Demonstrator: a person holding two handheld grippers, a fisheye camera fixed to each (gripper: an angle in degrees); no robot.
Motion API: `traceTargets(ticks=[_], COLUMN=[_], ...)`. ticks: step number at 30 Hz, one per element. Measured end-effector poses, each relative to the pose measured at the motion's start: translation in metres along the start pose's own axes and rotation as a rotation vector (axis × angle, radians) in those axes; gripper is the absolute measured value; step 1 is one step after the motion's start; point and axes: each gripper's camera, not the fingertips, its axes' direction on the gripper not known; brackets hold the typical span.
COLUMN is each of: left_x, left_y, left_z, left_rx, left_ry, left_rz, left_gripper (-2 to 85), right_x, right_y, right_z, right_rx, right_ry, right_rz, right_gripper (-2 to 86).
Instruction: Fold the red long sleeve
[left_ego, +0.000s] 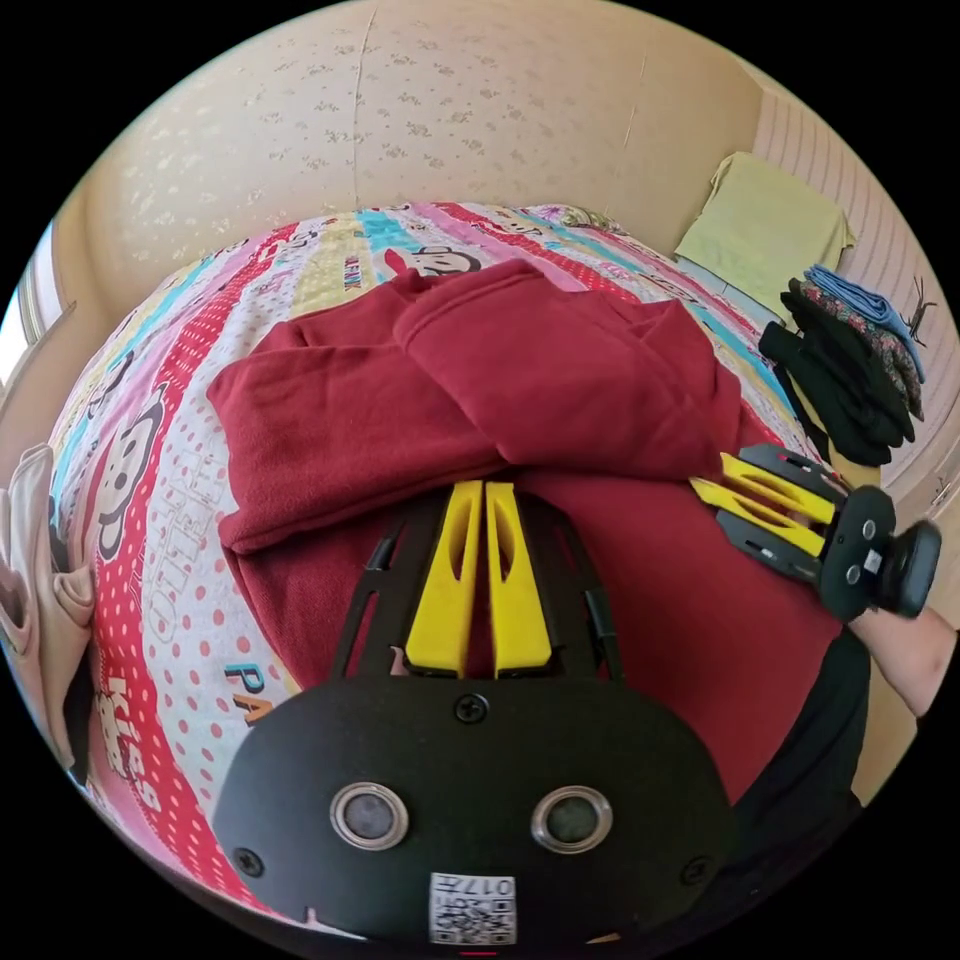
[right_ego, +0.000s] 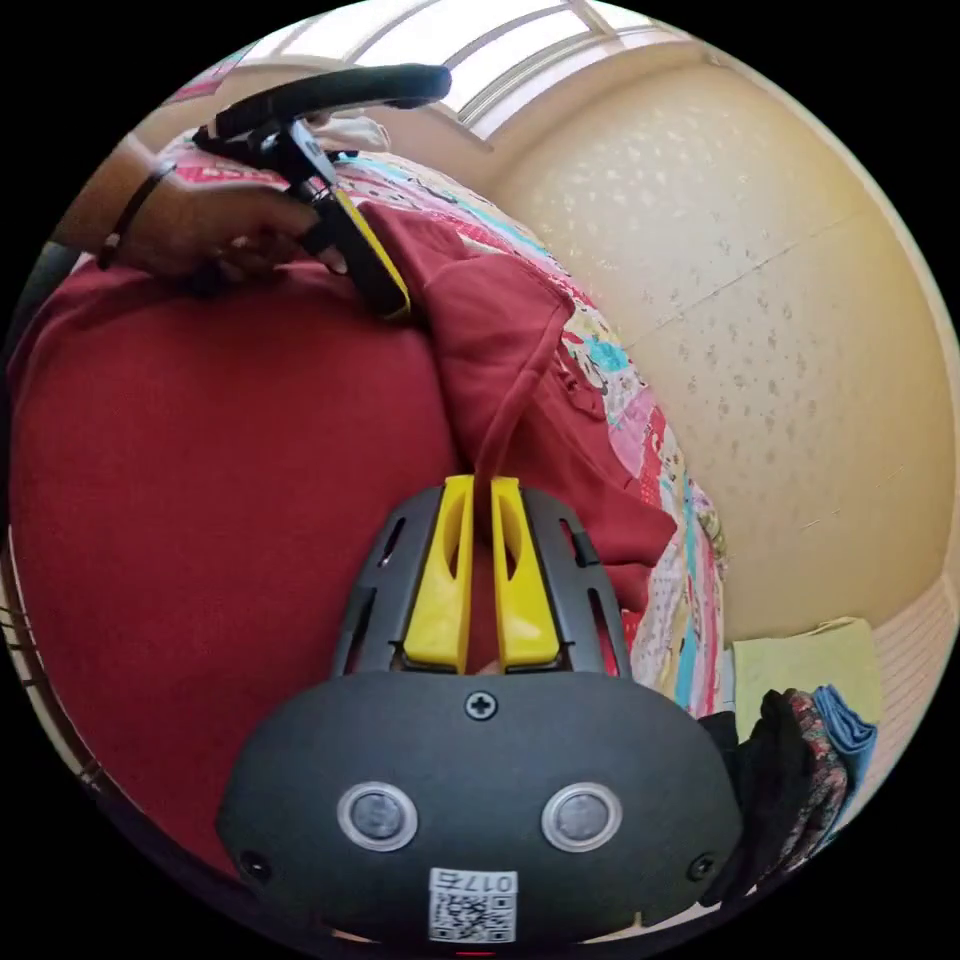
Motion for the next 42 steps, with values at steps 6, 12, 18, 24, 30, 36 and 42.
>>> traceTargets(ticks=[6, 12, 18, 24, 30, 36, 42], left_x=[0.010, 0.035, 0.103, 0.116, 0.080, 0.005, -0.033], left_y=[-0.003, -0.049, -0.178, -0.210, -0.195, -0.199, -0.233], left_z=[-0.029, -0.078, -0.034, 0.045, -0.028, -0.150, -0.270], left_rx=[0.058, 0.130, -0.207, -0.495, -0.267, 0.160, 0.460], left_ry=[-0.001, 0.164, -0.152, -0.490, -0.319, 0.241, 0.434], left_rz=[-0.055, -0.198, -0.143, -0.124, -0.195, -0.302, -0.083], left_gripper=[6.8, 11.9, 21.3, 15.3, 2.6, 1.9, 2.4], right_x=[-0.013, -0.025, -0.026, -0.022, -0.012, 0.029, 0.099], right_y=[0.016, 0.027, 0.039, 0.054, 0.071, 0.103, 0.114], right_z=[-0.014, -0.022, -0.029, -0.035, -0.039, -0.062, -0.050], right_rx=[0.041, 0.048, 0.054, 0.066, 0.088, 0.214, 0.198], right_ry=[0.028, 0.067, 0.068, 0.065, 0.104, 0.179, 0.069], right_rz=[0.028, 0.023, 0.029, 0.045, 0.112, 0.352, 0.522], right_gripper=[3.2, 3.1, 3.1, 3.2, 3.7, 4.3, 13.9])
